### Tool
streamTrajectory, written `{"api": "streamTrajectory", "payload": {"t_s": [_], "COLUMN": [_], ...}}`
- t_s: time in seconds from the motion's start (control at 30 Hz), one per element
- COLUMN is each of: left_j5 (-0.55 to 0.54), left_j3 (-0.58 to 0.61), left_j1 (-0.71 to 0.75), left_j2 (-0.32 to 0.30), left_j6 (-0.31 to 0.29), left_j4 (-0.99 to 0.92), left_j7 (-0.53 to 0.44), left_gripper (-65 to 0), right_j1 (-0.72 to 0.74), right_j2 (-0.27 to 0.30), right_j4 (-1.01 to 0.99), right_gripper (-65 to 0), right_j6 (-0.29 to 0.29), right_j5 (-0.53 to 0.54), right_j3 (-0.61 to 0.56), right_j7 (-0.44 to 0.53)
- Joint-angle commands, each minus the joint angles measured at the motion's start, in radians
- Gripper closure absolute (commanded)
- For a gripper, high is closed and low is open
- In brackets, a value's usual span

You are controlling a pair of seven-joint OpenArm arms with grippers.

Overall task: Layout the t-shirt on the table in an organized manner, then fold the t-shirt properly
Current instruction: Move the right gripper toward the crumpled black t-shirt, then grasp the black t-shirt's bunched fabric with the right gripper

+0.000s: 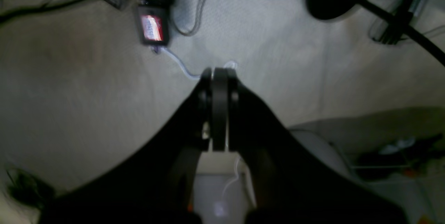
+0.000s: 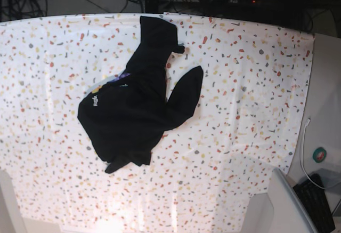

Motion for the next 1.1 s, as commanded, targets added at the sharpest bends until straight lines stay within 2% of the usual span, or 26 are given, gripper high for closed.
{"api": "streamTrajectory", "payload": {"t_s": [0.0, 0.13, 0.2, 0.37, 0.47, 0.57, 0.67, 0.77, 0.9, 1.0, 1.07], "left_j5": [-0.026, -0.187, -0.221, -0.221, -0.226, -0.226, -0.226, -0.226, -0.226, -0.227, -0.227], "left_j3": [-0.004, -0.077, -0.11, -0.188, -0.209, -0.229, -0.243, -0.241, -0.237, -0.237, -0.237], "left_j1": [0.054, 0.228, 0.28, 0.404, 0.436, 0.441, 0.441, 0.464, 0.501, 0.487, 0.432], "left_j2": [-0.015, -0.049, -0.061, -0.055, -0.054, -0.034, -0.006, 0.018, 0.049, 0.057, 0.057], "left_j6": [0.001, 0.0, 0.0, 0.0, 0.0, 0.0, 0.0, 0.0, 0.0, 0.0, 0.0], "left_j4": [0.072, 0.29, 0.355, 0.428, 0.428, 0.431, 0.485, 0.605, 0.872, 1.028, 1.096], "left_j7": [-0.007, -0.007, -0.029, -0.247, -0.365, -0.46, -0.515, -0.518, -0.495, -0.429, -0.351], "left_gripper": [0.0, 0.0, 0.0, 0.0, 0.0, 0.0, 0.0, 0.0, 0.0, 0.0, 0.0], "right_j1": [-0.043, -0.17, -0.212, -0.296, -0.299, -0.267, -0.227, -0.177, -0.04, 0.072, 0.169], "right_j2": [-0.007, -0.033, -0.035, -0.036, -0.035, -0.035, -0.035, -0.033, -0.027, -0.027, -0.003], "right_j4": [0.071, 0.265, 0.328, 0.495, 0.585, 0.69, 0.826, 0.926, 0.952, 0.952, 0.949], "right_gripper": [0.0, 0.0, 0.0, 0.0, 0.0, 0.0, 0.0, 0.0, 0.0, 0.0, 0.0], "right_j6": [0.001, 0.001, 0.001, 0.001, 0.001, 0.001, 0.001, 0.002, 0.002, 0.002, 0.001], "right_j5": [0.003, 0.003, 0.003, 0.006, 0.087, 0.164, 0.167, 0.167, 0.166, 0.166, 0.166], "right_j3": [0.026, 0.115, 0.135, 0.151, 0.178, 0.247, 0.276, 0.25, 0.147, 0.057, -0.004], "right_j7": [-0.018, -0.036, -0.036, -0.035, -0.024, 0.004, -0.016, -0.05, -0.081, -0.137, -0.197]}}
